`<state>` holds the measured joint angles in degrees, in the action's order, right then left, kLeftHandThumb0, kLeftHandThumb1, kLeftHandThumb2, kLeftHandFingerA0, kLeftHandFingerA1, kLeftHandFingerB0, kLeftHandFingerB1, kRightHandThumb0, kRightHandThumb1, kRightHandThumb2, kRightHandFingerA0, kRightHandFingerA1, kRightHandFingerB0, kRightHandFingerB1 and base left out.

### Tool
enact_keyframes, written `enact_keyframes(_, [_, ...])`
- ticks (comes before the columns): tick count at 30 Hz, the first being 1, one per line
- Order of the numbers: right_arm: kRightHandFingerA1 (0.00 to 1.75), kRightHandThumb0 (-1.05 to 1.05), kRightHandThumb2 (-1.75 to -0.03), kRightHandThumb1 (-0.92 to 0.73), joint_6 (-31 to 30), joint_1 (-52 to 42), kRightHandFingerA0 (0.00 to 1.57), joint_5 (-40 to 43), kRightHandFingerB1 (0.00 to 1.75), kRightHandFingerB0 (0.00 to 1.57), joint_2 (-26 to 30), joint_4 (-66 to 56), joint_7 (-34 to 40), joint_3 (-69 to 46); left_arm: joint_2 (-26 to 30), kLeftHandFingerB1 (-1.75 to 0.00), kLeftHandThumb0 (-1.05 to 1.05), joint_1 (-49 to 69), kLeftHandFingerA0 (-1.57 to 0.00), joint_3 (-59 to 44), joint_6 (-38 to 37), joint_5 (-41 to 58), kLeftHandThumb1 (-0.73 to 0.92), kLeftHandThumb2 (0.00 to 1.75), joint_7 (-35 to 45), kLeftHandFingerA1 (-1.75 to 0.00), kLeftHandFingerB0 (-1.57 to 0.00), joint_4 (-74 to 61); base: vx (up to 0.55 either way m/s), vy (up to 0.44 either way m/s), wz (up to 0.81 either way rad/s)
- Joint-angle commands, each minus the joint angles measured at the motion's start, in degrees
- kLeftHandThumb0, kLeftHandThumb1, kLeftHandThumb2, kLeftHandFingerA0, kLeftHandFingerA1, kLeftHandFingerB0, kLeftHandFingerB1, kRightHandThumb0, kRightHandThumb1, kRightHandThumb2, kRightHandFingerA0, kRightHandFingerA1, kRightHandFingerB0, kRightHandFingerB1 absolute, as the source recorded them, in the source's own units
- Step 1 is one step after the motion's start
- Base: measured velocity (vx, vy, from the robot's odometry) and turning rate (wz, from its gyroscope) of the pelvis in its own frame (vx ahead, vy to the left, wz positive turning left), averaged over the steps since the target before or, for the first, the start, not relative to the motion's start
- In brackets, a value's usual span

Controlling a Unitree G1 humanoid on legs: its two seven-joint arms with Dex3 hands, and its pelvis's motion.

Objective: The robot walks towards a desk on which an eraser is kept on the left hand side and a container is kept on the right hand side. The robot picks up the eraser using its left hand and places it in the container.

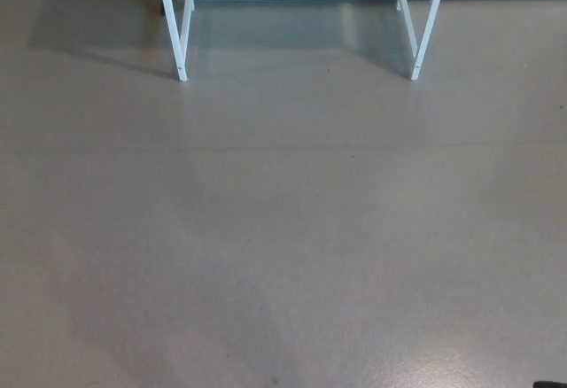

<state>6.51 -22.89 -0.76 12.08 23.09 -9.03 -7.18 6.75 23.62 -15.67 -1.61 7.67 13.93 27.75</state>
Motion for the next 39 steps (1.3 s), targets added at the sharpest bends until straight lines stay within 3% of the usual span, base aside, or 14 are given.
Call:
enact_keyframes(1, [0.64, -0.45, -0.77, -0.40, 6.9, -3.8, 0.54, 2.0, 0.58, 0.39, 1.0, -0.3, -2.8, -1.1, 0.2, -0.36, -0.13, 2.7, -0.34, -1.3, -4.8, 3.9, 0.63, 0.58, 5.1, -0.46, -0.30, -0.3, 0.00, 0.000, 0.00])
enact_keyframes(2, [0.64, -0.46, -0.77, -0.40, 7.7, -5.0, 0.54, 1.9, 0.58, 0.38, 1.1, 0.0, -3.0, -1.1, 0.1, -0.53, -0.11, 3.8, -0.26, -1.2, -5.1, 3.8, 0.43, 0.92, 5.5, -0.58, -0.19, -0.2, 0.00, 0.000, 0.00])
enact_keyframes(3, [0.64, -0.44, -0.76, -0.41, 8.0, -5.6, 0.53, 2.4, 0.58, 0.39, 0.8, 0.3, -3.3, -1.4, 0.2, -0.36, -0.13, 4.4, -0.34, -1.1, -5.6, 3.4, 0.64, 0.58, 5.6, -0.46, -0.30, 0.1, 0.00, 0.000, 0.00])
enact_keyframes(4, [0.58, -0.40, -0.55, -0.52, 8.6, -6.5, 0.60, 2.5, 0.51, 0.42, 0.6, 0.5, -3.4, -1.4, -0.1, -0.54, -0.11, 5.1, -0.28, -1.1, -5.8, 3.3, 0.41, 0.91, 5.0, -0.59, -0.21, -0.1, 0.00, 0.000, 0.00])
enact_keyframes(8, [0.60, -0.41, -0.54, -0.51, 12.2, -7.4, 0.61, 2.6, 0.51, 0.43, 0.4, 4.8, -3.7, -1.5, 0.2, -0.54, -0.13, 6.6, -0.29, -0.6, -7.3, 2.1, 0.37, 0.88, 4.5, -0.59, -0.22, 1.2, 0.00, 0.000, 0.00])
enact_keyframes(9, [0.59, -0.39, -0.55, -0.52, 11.4, -8.4, 0.63, 1.9, 0.51, 0.45, 0.4, 3.4, -3.0, -1.2, 0.2, -0.41, -0.21, 6.5, -0.38, -0.6, -7.6, 1.8, 0.53, 0.62, 4.1, -0.48, -0.34, 1.9, 0.00, 0.000, 0.00])
enact_keyframes(12, [0.59, -0.39, -0.55, -0.52, 11.0, -9.3, 0.62, 2.0, 0.50, 0.44, 0.3, 2.7, -3.0, -1.1, 0.7, -0.41, -0.22, 6.2, -0.39, -0.2, -8.6, 1.0, 0.53, 0.62, 3.6, -0.48, -0.36, 3.6, 0.00, 0.000, 0.00])
enact_keyframes(13, [0.67, -0.45, -0.77, -0.38, 12.3, -8.9, 0.57, 1.9, 0.58, 0.40, 0.3, 4.6, -2.9, -1.2, 0.4, -0.40, -0.21, 6.9, -0.39, -0.2, -8.0, 1.5, 0.54, 0.62, 3.7, -0.48, -0.34, 2.2, 0.00, 0.000, 0.00])
enact_keyframes(16, [0.67, -0.46, -0.77, -0.38, 13.2, -9.0, 0.58, 1.6, 0.59, 0.40, 0.1, 5.6, -2.6, -1.1, 0.6, -0.41, -0.22, 6.9, -0.38, -0.3, -8.5, 1.7, 0.52, 0.62, 3.9, -0.48, -0.35, 3.2, 0.00, 0.000, 0.00])
enact_keyframes(17, [0.59, -0.41, -0.55, -0.52, 13.7, -9.1, 0.63, 1.2, 0.51, 0.44, 0.2, 6.0, -2.4, -0.9, 0.6, -0.36, -0.17, 7.0, -0.40, -0.2, -8.4, 1.5, 0.56, 0.56, 3.9, -0.46, -0.36, 3.0, 0.00, 0.000, 0.00])
enact_keyframes(26, [0.59, -0.40, -0.55, -0.52, 14.5, -8.4, 0.64, 1.3, 0.50, 0.44, 0.3, 7.5, -2.4, -0.8, 1.0, -0.37, -0.16, 6.9, -0.40, -0.2, -8.1, 1.9, 0.57, 0.57, 4.8, -0.47, -0.37, 3.4, 0.00, 0.000, 0.00])
enact_keyframes(27, [0.59, -0.41, -0.55, -0.52, 15.0, -8.5, 0.64, 1.1, 0.51, 0.44, 0.5, 7.6, -2.4, -0.7, 0.9, -0.42, -0.21, 6.7, -0.38, -0.2, -7.8, 2.1, 0.55, 0.64, 5.0, -0.50, -0.36, 3.7, 0.00, 0.000, 0.00])
enact_keyframes(28, [0.60, -0.41, -0.54, -0.52, 15.7, -8.4, 0.64, 1.1, 0.51, 0.44, 0.5, 8.1, -2.4, -0.7, 1.0, -0.38, -0.16, 6.7, -0.41, -0.2, -7.6, 2.1, 0.58, 0.57, 5.0, -0.47, -0.39, 3.8, 0.00, 0.000, 0.00])
enact_keyframes(39, [0.61, -0.38, -0.55, -0.52, 15.1, -8.5, 0.66, 0.3, 0.51, 0.45, 0.6, 7.2, -1.7, -0.1, 0.9, -0.40, -0.16, 6.1, -0.48, -0.4, -7.6, 2.2, 0.60, 0.57, 4.6, -0.48, -0.43, 4.3, 0.01, -0.003, 0.00])
